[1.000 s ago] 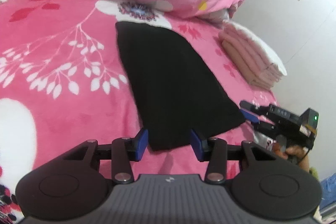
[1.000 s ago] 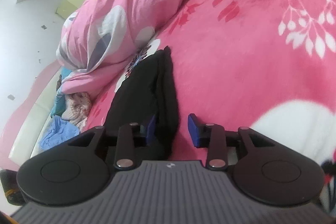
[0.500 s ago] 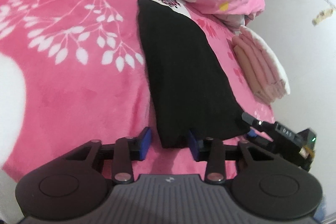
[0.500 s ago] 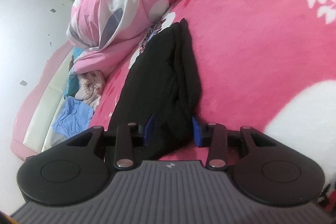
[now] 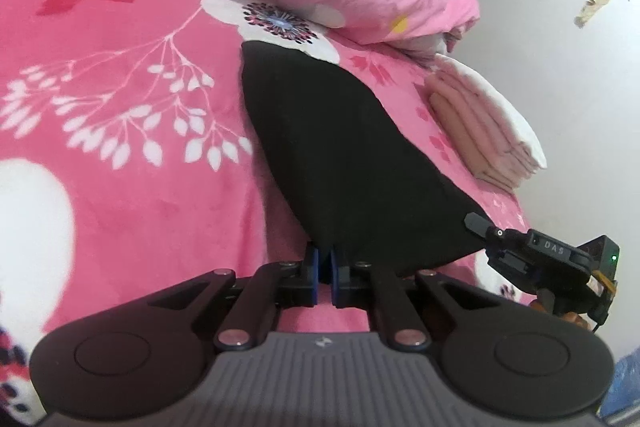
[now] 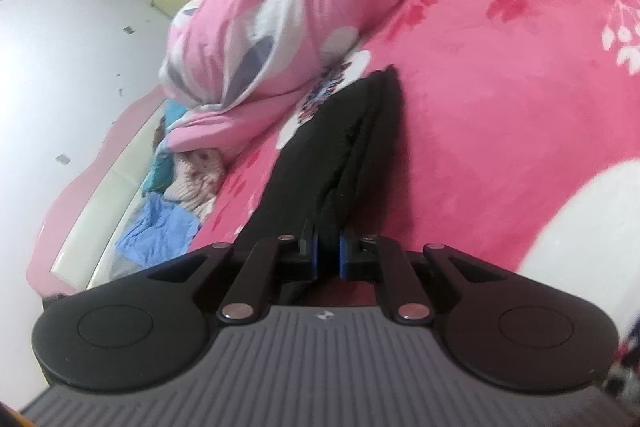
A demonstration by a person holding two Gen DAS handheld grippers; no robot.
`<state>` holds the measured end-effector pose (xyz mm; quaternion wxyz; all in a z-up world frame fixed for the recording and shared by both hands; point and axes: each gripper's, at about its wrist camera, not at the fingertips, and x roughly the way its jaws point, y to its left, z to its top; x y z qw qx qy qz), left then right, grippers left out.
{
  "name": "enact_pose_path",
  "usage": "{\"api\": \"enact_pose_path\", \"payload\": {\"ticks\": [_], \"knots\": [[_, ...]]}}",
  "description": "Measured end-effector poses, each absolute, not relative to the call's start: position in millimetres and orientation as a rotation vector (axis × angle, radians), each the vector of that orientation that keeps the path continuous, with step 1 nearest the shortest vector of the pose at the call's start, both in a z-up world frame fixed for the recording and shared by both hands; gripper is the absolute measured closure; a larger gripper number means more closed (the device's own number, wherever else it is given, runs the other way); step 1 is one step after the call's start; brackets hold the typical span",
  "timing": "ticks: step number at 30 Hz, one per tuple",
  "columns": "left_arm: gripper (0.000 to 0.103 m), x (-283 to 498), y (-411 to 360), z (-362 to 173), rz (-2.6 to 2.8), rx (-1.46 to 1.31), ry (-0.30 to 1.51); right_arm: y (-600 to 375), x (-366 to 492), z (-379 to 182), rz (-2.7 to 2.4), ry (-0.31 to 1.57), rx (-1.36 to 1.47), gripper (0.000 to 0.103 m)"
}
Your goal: Fold clothes
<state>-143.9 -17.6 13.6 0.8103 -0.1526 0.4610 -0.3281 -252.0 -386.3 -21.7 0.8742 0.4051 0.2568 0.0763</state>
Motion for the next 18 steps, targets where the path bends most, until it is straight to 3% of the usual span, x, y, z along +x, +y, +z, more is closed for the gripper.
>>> {"api": "enact_pose_path", "payload": {"ticks": [4,6,11,14,18], "knots": [[0.097,-154.5,-13.3,4.5,-0.721,-0.28,1.028,-376.0,-272.3,-22.0,0.124,0.585,0.805,0.095],[0.097,-154.4,-14.4,-7.8,-0.714,-0.26,1.063,-371.5,-281.4,-24.9,0.053,0.611,0.752,0.089],[0.091,-149.3,-7.5,-15.5,-0.729,-0.273,1.092,-378.0,-316.9,-20.8,-0.114,0.506,0.72,0.086],[0.074,-150.8,-4.9,-8.3,-0.722,-0.234,1.074,-393.3,-329.3,-24.5,-0.175,0.486,0.747,0.083],[0.062,-158.4,-11.0,5.0,-0.697,-0.163,1.015,-409.2,-315.0,-38.8,-0.129,0.482,0.834,0.082]]}}
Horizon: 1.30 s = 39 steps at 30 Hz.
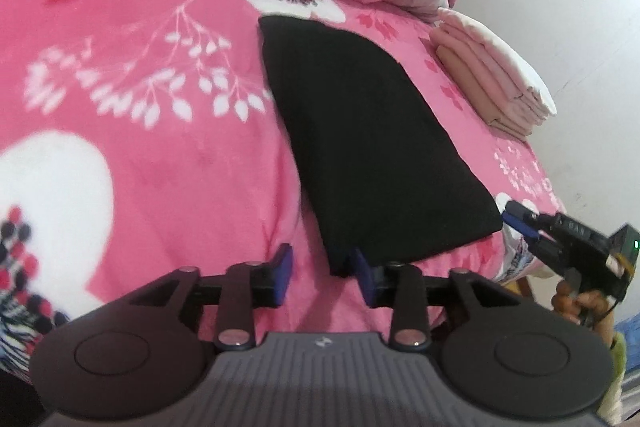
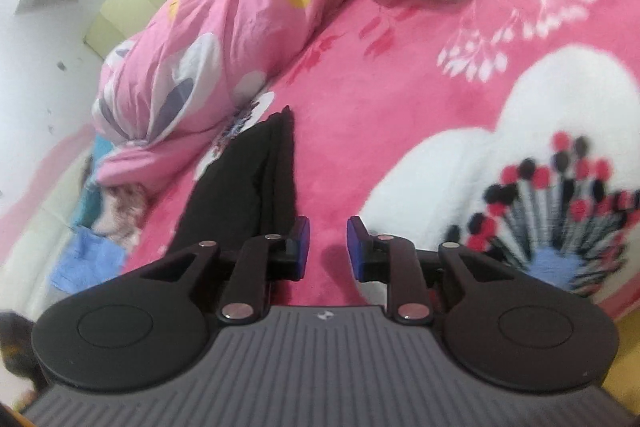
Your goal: Fold clothes
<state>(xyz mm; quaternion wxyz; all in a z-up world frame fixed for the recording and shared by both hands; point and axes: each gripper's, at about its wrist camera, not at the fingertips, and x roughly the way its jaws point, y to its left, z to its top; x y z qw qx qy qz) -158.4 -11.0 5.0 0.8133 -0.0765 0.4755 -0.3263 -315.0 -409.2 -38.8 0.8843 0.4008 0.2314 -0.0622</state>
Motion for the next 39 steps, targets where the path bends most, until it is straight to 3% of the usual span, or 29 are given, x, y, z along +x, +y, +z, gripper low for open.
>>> {"api": "enact_pose_path", "payload": {"ticks": [8,10,14,20,24,28,32,39], "knots": [[0.057,-173.8,-40.3,32.4,-0.612,0.031,0.829,-399.7,-301.2,-44.0,-0.049,0.469,0.777,0.078],[0.052,-178.0,-51.1,41.0,-0.662,0.07,0.774,-399.4,-313.5,-45.0,-0.033,0.44,0.792,0.078],[0.04,-190.0,-107.6,47.8,-0.883,0.199,0.732,-403.7,-339.3,-59.1,-0.028,0.394,0.909,0.078],[0.039,-224.2,-214.4,27.2,-1.058,0.549,0.598,-404.0,-359.8,-69.8,-0.066,0.347,0.992,0.078],[0.052,-230.5,-242.5,9.0,-1.056,0.661,0.549,-403.1,-364.9,-72.7,-0.081,0.335,1.013,0.078],[0.083,-213.1,-237.6,7.0,-1.053,0.56,0.597,-401.5,-368.0,-73.1,-0.086,0.323,1.01,0.078],[0.089,-173.2,-216.2,9.8,-1.087,0.246,0.791,-402.8,-368.5,-73.4,-0.071,0.296,1.033,0.078],[0.089,-125.1,-182.1,-14.8,-1.127,-0.167,1.014,-410.8,-353.8,-84.7,0.08,0.225,1.246,0.078]]}}
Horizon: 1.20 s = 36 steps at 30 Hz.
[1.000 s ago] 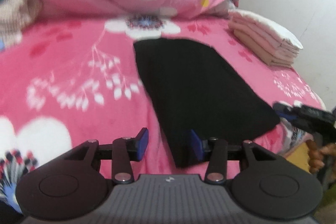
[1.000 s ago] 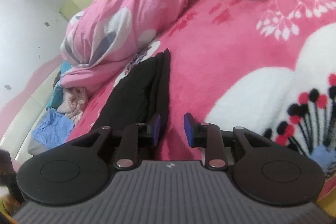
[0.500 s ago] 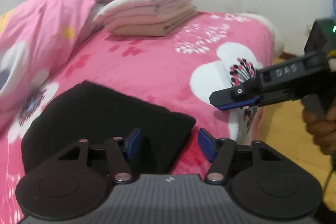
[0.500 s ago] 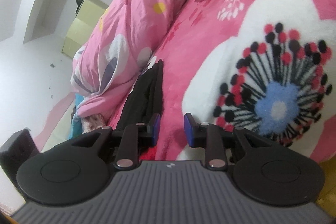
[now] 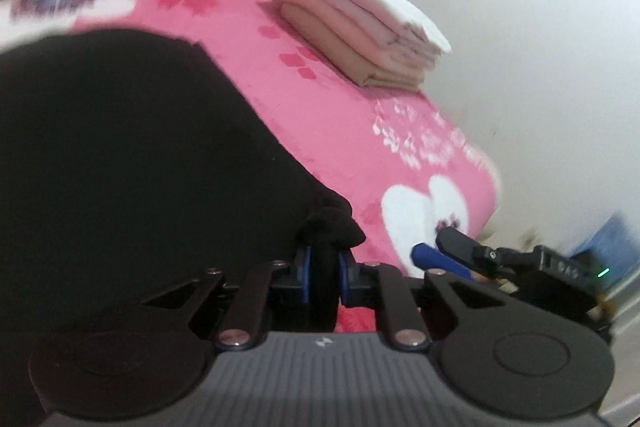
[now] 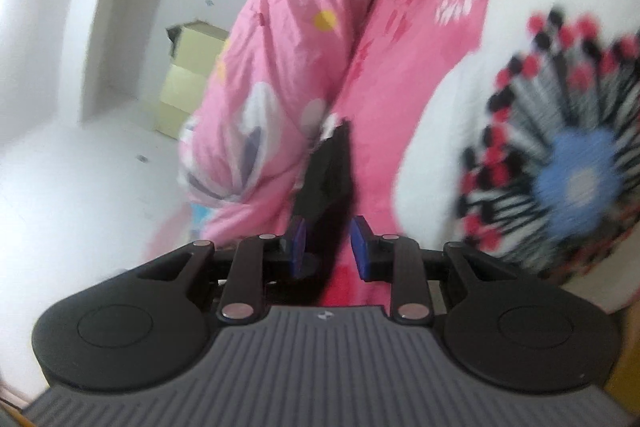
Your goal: Fold clothes
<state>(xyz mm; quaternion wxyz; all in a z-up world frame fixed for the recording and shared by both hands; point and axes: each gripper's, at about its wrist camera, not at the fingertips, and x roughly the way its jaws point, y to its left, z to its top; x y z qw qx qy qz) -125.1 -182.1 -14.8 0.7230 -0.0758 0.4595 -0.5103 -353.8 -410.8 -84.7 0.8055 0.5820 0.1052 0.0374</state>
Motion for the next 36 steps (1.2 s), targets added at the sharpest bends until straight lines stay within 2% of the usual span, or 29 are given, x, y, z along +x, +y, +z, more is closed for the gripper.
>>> {"api": "enact_pose_path", "payload": {"ticks": [4,7,10,15,17,18,26,31,36], "knots": [[0.089,-107.6,-168.8,-33.3,-1.139,-0.375,1.102,-413.7,-331.8,-91.4,0.115,0.25,1.34,0.073],[0.087,-97.7,-161.4,-44.3,-1.144,-0.498,1.146,-411.1,-311.2,-82.9,0.107,0.304,1.297,0.07],[0.087,-92.1,-157.4,-51.6,-1.151,-0.605,1.179,-408.1,-293.7,-76.6,0.115,0.345,1.269,0.063],[0.072,-87.3,-151.5,-56.1,-1.187,-0.728,1.205,-408.2,-286.0,-78.5,0.147,0.346,1.314,0.063],[0.063,-89.0,-151.6,-54.1,-1.209,-0.737,1.203,-410.5,-288.7,-81.6,0.161,0.333,1.35,0.063],[0.062,-89.7,-152.2,-52.9,-1.215,-0.734,1.2,-412.0,-289.8,-82.9,0.167,0.328,1.365,0.063],[0.063,-94.3,-154.8,-48.1,-1.208,-0.66,1.18,-414.9,-299.3,-86.7,0.217,0.298,1.423,0.061],[0.064,-97.4,-154.6,-45.4,-1.209,-0.61,1.167,-418.5,-309.4,-95.8,0.356,0.16,1.551,0.061],[0.064,-98.5,-156.2,-45.5,-1.203,-0.599,1.166,-420.1,-326.0,-91.9,0.252,0.196,1.453,0.061]]}}
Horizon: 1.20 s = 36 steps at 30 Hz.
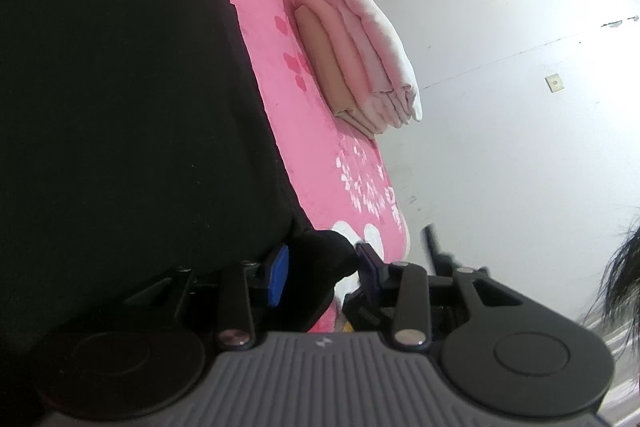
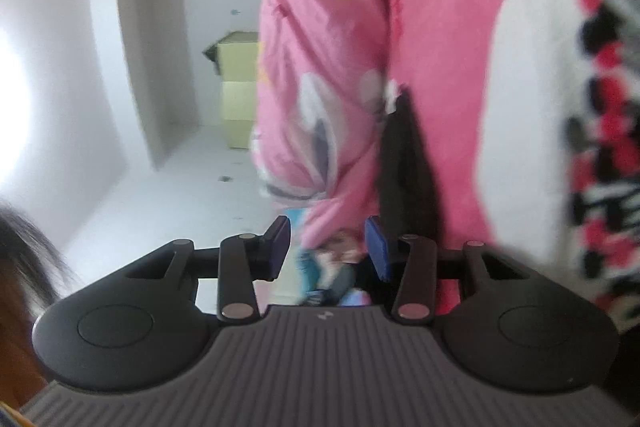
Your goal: Fold clothes
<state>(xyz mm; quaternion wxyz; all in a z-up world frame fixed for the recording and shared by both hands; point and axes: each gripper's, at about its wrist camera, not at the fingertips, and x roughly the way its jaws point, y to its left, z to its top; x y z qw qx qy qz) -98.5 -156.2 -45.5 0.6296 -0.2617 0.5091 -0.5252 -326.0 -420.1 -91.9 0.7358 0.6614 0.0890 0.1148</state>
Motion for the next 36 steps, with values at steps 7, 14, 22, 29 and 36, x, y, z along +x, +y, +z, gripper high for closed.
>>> {"api": "enact_pose_path", "payload": {"ticks": [7,14,22,29,36], "knots": [[0.064,-96.4,-159.3,-45.4,-1.2,-0.625,1.175,-406.5,-327.0,-83.1,0.194,0.283,1.26,0.067],[0.065,-93.3,-153.9,-51.9,-1.205,-0.692,1.193,-381.9,-312.1,-67.0,0.12,0.426,0.958,0.095],[0.065,-96.5,-149.3,-53.3,-1.204,-0.649,1.177,-374.9,-328.8,-67.2,0.115,0.367,0.884,0.102],[0.048,-125.9,-164.0,-27.3,-1.235,-0.315,1.013,-387.3,-346.6,-82.3,0.05,0.322,1.008,0.103],[0.041,-139.3,-152.0,-9.4,-1.228,-0.267,0.938,-397.5,-378.9,-79.9,-0.079,0.261,1.033,0.101]]}}
